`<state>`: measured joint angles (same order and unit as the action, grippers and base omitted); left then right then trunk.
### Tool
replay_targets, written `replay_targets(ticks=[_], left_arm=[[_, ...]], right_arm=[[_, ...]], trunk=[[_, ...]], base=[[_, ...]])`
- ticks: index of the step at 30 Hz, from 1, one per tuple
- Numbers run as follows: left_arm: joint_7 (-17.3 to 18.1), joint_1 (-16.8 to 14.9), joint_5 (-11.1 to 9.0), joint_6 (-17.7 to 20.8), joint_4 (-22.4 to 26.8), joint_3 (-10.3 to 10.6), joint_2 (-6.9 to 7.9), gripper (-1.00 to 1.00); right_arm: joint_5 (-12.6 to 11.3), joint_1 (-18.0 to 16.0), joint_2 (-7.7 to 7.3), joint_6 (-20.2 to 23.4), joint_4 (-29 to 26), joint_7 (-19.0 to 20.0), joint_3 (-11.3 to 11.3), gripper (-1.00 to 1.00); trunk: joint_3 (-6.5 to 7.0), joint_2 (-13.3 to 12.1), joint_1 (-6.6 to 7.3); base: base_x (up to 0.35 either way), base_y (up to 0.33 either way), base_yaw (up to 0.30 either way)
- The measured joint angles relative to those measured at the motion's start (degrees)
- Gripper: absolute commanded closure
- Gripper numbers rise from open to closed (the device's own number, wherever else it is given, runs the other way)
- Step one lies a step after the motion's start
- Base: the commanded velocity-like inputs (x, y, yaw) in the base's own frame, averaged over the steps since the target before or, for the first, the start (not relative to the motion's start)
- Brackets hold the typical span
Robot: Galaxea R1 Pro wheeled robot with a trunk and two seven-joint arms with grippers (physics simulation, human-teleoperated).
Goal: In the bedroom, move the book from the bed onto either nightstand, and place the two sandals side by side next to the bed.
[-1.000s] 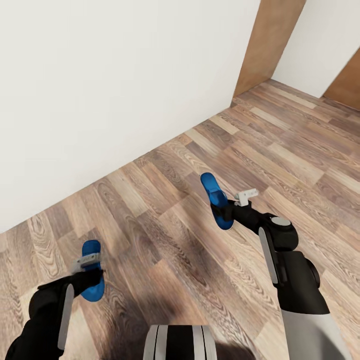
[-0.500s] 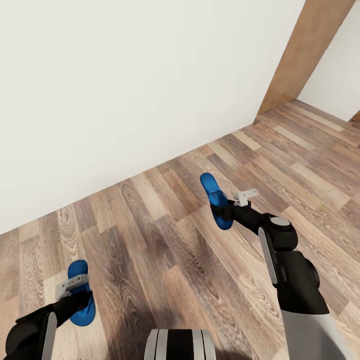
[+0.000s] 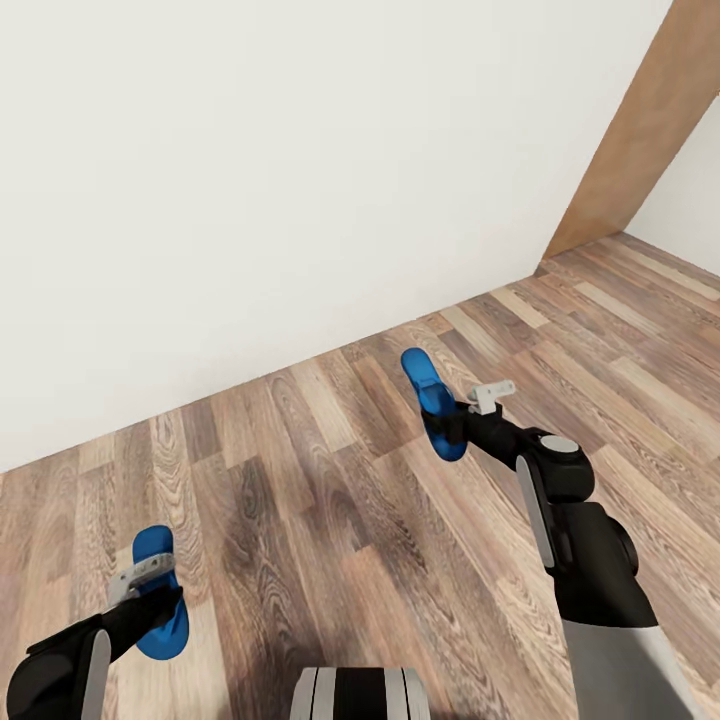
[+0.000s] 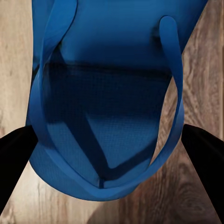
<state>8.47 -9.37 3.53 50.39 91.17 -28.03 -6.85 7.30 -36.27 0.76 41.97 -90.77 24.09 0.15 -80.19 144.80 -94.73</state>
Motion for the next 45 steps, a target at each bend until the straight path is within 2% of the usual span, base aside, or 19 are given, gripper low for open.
replay_targets(ticks=[13,16,20,23,25,26,29,32,33,34,38,39,41,42,44,45], left_arm=[[0.0,0.0,0.0,0.0,0.1,0.4,-0.09,1.00],[0.0,0.0,0.0,0.0,0.1,0.4,-0.14,1.00],[0.1,0.1,-0.1,0.0,0.0,0.3,-0.33,1.00],[0.1,0.8,-0.8,0.0,-0.1,0.3,-0.59,1.00],[0.1,1.5,-1.5,-0.1,-0.1,0.2,-0.66,1.00],[0.2,2.2,-2.5,-0.5,-0.5,0.2,-0.67,1.00],[0.3,2.8,-4.0,-2.2,-1.4,0.1,-0.68,1.00],[0.3,3.2,-5.1,-3.8,-2.1,0.1,-0.72,1.00],[0.2,3.3,-5.5,-4.6,-3.0,0.2,-0.76,1.00],[-0.4,3.5,-5.8,-6.7,-6.2,0.1,-0.75,1.00],[-0.4,3.5,-7.9,-9.3,-9.6,-0.1,-0.67,1.00],[-1.9,3.4,-11.3,-10.6,-11.7,0.4,-0.67,1.00],[-4.0,3.4,-11.9,-11.1,-12.2,0.5,-0.71,1.00],[-6.3,3.4,-12.3,-11.8,-12.5,0.5,-0.75,1.00],[-10.3,3.4,-14.1,-13.6,-12.8,0.5,-0.76,1.00],[-11.2,3.4,-15.0,-14.0,-12.9,0.5,-0.76,1.00]], right_arm=[[0.1,0.0,-0.29,-0.1,0.4,0.0,-0.3,1.00],[0.3,3.8,0.06,1.1,-0.6,-0.3,0.1,1.00],[0.3,6.1,0.51,5.3,-1.2,-0.4,0.6,1.00],[0.3,7.1,1.01,8.4,-1.5,-0.7,2.9,1.00],[0.4,7.4,1.16,9.1,-1.4,-1.4,4.4,1.00],[0.3,7.6,1.37,9.7,-1.4,-3.0,5.7,1.00],[0.4,7.9,2.45,10.1,-1.4,-6.5,7.0,1.00],[0.3,8.1,4.44,10.3,-1.4,-10.8,7.7,1.00],[0.1,8.2,5.53,10.5,-1.3,-13.1,8.0,1.00],[-0.2,8.3,7.01,10.9,-0.9,-15.9,8.8,1.00],[-0.3,8.3,7.47,10.7,2.0,-16.2,12.1,1.00],[-0.9,8.3,7.57,10.5,4.6,-16.2,14.3,1.00],[-0.3,8.3,7.57,10.4,5.1,-16.2,14.8,1.00],[-0.5,8.3,7.59,10.4,5.4,-16.2,15.0,1.00],[-0.5,8.3,7.57,10.4,5.7,-16.0,15.5,1.00],[-0.5,8.3,7.55,10.4,5.7,-15.8,15.6,1.00]], trunk=[[2.86,-0.2,0.34],[3.52,-0.2,0.41],[4.45,-0.3,0.51],[5.16,-0.3,0.59],[5.63,-0.3,0.64],[5.87,-0.3,0.67],[6.63,-0.4,0.75],[7.44,-0.4,0.83],[7.72,-0.4,0.85],[7.96,-0.5,0.87],[8.91,-0.5,0.98],[9.13,-0.5,0.99],[9.58,-0.6,1.05],[9.81,-0.6,1.08],[10.25,-0.6,1.13],[10.48,-0.6,1.16]], base=[[0.000,0.000,0.012],[0.000,0.000,0.034],[0.000,0.000,0.153],[0.000,0.000,0.227],[0.000,0.000,0.249],[0.000,0.000,0.256],[0.000,0.000,0.246],[0.000,0.000,0.215],[0.000,0.000,0.259],[0.000,0.000,0.263],[0.000,0.000,0.270],[0.000,0.000,0.266],[0.000,0.000,0.261],[0.000,0.000,0.259],[0.000,0.000,0.266],[0.000,0.000,0.273]])
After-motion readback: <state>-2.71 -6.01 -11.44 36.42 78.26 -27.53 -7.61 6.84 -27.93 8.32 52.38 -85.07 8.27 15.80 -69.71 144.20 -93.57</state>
